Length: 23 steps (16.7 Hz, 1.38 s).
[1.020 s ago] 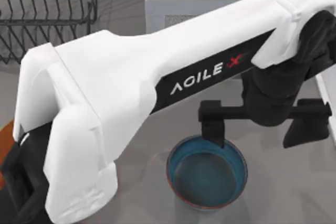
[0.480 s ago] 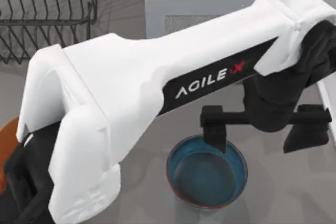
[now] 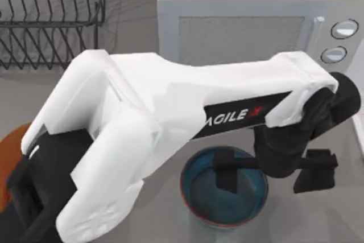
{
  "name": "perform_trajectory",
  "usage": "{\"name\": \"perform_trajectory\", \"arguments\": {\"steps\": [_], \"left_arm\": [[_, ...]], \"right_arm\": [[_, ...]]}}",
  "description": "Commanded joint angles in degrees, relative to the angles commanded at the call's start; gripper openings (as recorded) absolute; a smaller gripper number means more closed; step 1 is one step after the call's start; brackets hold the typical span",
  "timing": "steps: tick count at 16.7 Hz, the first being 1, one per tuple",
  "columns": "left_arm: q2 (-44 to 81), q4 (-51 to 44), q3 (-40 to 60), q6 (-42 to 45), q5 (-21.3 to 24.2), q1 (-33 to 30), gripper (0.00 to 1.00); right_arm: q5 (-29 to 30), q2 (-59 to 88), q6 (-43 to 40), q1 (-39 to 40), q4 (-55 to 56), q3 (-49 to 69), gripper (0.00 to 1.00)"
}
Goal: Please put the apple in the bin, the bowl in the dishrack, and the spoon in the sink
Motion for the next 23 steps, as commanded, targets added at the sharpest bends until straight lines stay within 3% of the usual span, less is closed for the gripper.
{"name": "perform_trajectory", "arguments": {"steps": [5, 18, 23], "left_arm": [[0.07, 0.66, -0.64, -0.02, 0.0, -0.02, 1.0], [0.07, 0.66, -0.64, -0.02, 0.0, -0.02, 0.02], [0.07, 0.66, -0.64, -0.02, 0.0, -0.02, 0.0]], "right_arm": [[0.0, 0.0, 0.0, 0.0, 0.0, 0.0, 1.0], [0.0, 0.0, 0.0, 0.0, 0.0, 0.0, 1.0], [0.0, 0.0, 0.0, 0.0, 0.0, 0.0, 1.0]]}}
